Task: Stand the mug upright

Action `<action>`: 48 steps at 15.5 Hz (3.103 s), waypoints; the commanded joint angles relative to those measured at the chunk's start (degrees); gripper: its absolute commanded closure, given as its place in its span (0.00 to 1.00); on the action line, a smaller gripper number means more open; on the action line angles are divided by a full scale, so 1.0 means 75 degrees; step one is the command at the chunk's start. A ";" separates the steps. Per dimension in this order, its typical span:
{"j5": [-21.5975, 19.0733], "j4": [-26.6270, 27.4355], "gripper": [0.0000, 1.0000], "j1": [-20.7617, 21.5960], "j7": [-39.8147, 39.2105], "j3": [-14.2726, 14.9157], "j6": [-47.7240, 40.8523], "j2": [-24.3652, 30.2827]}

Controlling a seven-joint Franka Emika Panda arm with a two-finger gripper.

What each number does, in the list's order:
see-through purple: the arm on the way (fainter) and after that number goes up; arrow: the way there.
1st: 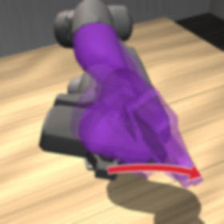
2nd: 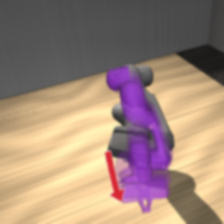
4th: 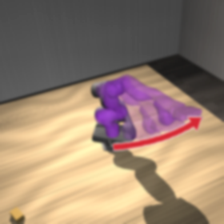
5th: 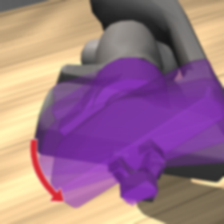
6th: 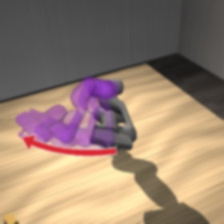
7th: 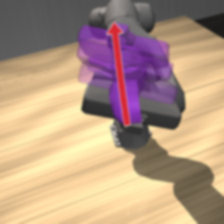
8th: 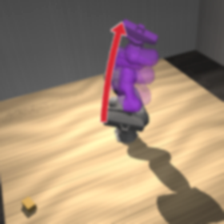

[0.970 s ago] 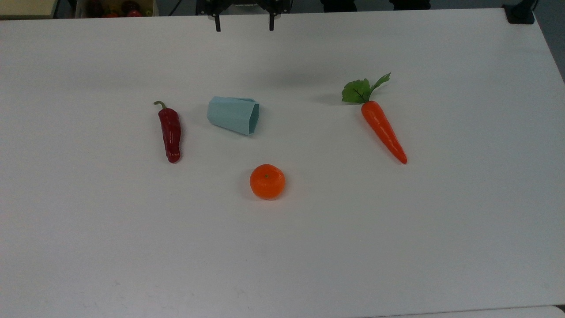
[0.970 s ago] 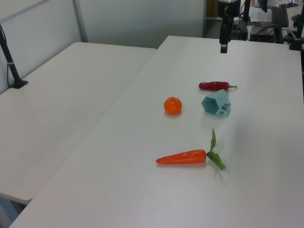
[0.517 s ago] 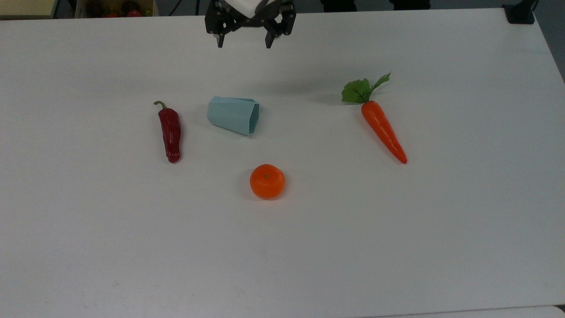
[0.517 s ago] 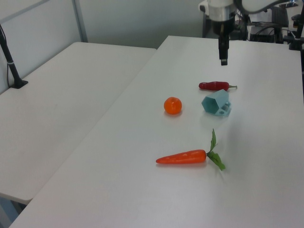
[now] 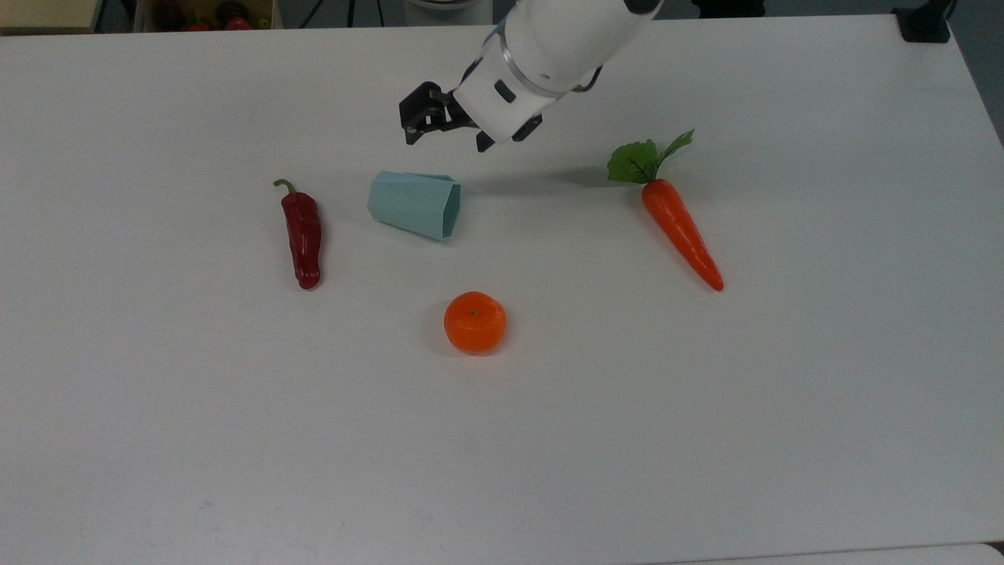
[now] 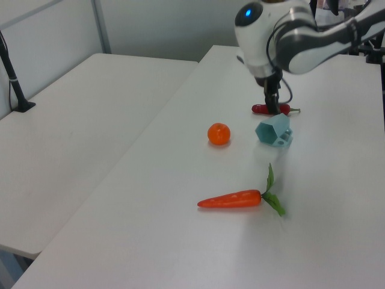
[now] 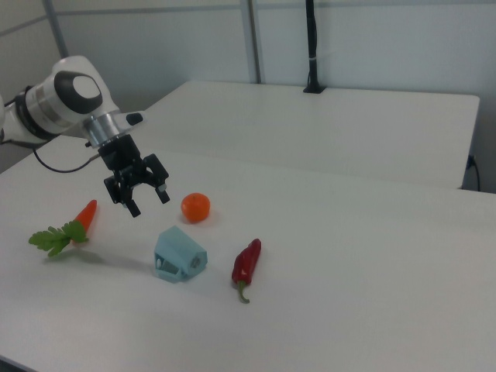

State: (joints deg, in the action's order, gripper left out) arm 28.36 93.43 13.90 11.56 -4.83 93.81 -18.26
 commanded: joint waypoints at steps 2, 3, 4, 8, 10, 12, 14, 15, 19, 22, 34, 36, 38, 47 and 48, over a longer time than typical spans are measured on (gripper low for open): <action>0.1208 -0.0152 0.00 0.0630 0.2064 0.0035 -0.0378 -0.0938; 0.1419 -0.0465 0.00 0.0724 0.2473 0.0047 -0.0600 -0.1323; 0.1537 -0.0631 0.00 0.0737 0.2698 0.0047 -0.0741 -0.1559; 0.2170 -0.0657 0.01 0.0702 0.3239 0.0117 -0.0848 -0.1901; 0.2369 -0.0446 0.09 0.0585 0.3239 0.0129 -0.1034 -0.1948; 0.2615 -0.0398 0.21 0.0526 0.3239 0.0129 -0.1129 -0.2088; 0.2652 -0.0352 0.47 0.0561 0.3228 0.0129 -0.1141 -0.2194; 0.2652 -0.0317 0.56 0.0584 0.3204 0.0129 -0.1152 -0.2206; 0.2640 -0.0374 0.80 0.0538 0.2841 0.0129 -0.1422 -0.2159; 0.2593 -0.0398 0.98 0.0432 0.2818 0.0129 -0.1457 -0.1937; -0.0146 -0.0434 1.00 0.0011 0.1402 0.0024 0.1035 -0.0823; -0.0627 -0.0259 1.00 -0.0036 0.0631 0.0024 0.1622 -0.0812; -0.1212 -0.0001 1.00 -0.0270 -0.0307 0.0024 0.2348 -0.0672; -0.2340 0.0129 0.48 -0.0775 -0.2936 0.0024 0.2609 -0.0648; -0.2340 0.0118 0.28 -0.0810 -0.2948 0.0035 0.2586 -0.0624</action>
State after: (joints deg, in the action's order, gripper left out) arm 12.00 91.59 8.40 -8.49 -4.30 111.79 -25.52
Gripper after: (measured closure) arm 0.877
